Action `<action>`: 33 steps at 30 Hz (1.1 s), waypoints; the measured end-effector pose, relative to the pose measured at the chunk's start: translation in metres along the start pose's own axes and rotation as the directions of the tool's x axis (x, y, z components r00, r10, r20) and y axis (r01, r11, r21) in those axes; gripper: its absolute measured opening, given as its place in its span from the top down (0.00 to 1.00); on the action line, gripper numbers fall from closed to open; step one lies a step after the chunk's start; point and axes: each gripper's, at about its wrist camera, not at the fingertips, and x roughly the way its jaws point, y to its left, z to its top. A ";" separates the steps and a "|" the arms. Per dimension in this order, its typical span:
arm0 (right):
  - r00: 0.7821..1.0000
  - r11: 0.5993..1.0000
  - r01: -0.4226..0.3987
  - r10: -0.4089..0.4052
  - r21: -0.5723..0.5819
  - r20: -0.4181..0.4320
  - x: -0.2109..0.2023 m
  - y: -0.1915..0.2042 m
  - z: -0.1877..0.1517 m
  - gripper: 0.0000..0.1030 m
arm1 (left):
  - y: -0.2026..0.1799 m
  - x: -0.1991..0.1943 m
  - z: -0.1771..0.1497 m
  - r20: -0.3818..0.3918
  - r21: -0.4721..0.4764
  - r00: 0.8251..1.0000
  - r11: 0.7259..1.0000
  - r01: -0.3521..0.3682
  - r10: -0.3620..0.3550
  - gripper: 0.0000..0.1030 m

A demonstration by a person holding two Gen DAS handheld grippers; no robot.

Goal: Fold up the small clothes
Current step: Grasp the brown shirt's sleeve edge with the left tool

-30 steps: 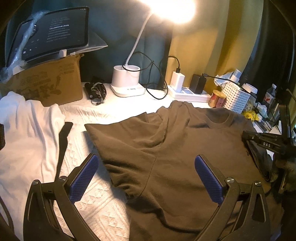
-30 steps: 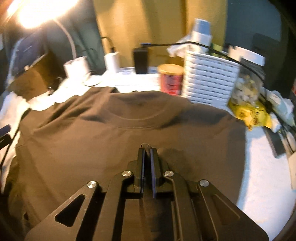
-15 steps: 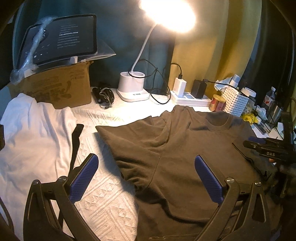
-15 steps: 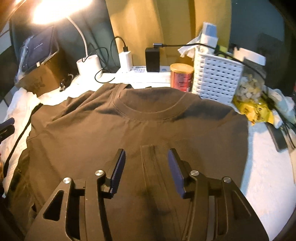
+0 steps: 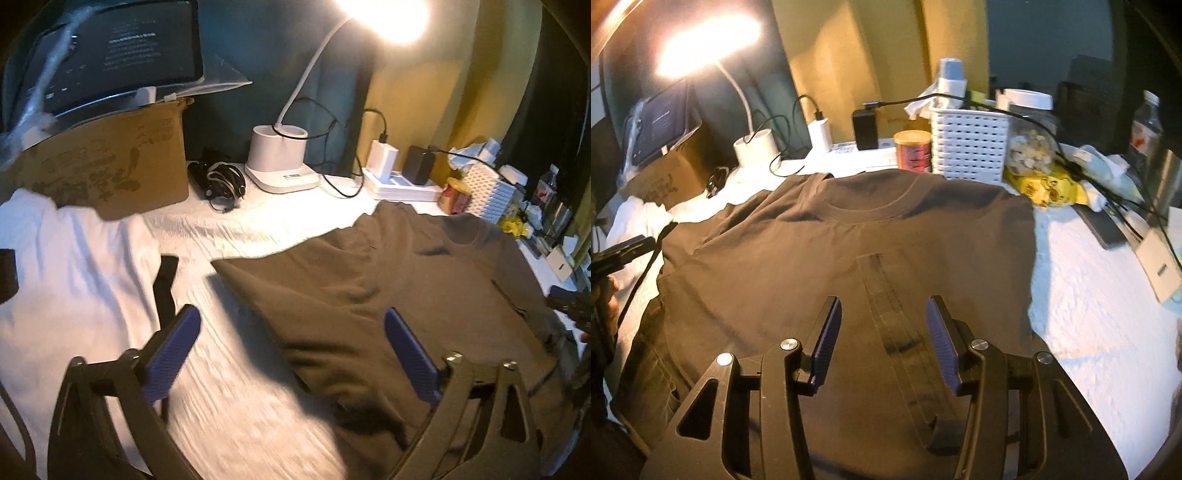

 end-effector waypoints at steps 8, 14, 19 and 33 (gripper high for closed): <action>0.999 0.999 0.048 -0.049 0.022 0.008 -0.010 -0.016 -0.002 0.51 | 0.018 0.046 0.014 -0.086 0.013 0.996 1.000 -0.005 0.006 0.24; 0.998 0.997 0.062 -0.063 0.049 0.020 -0.016 -0.029 -0.004 0.51 | 0.013 0.064 0.016 -0.130 0.081 0.991 0.996 -0.022 0.032 0.57; 0.998 0.996 0.061 -0.062 0.061 0.019 -0.019 -0.033 -0.009 0.51 | 0.005 0.058 0.014 -0.107 0.161 0.992 0.986 -0.054 0.072 0.98; 0.997 0.994 0.047 -0.053 0.095 0.057 -0.044 -0.054 -0.026 0.51 | -0.002 0.023 0.013 0.046 0.114 0.977 0.971 -0.210 0.206 0.98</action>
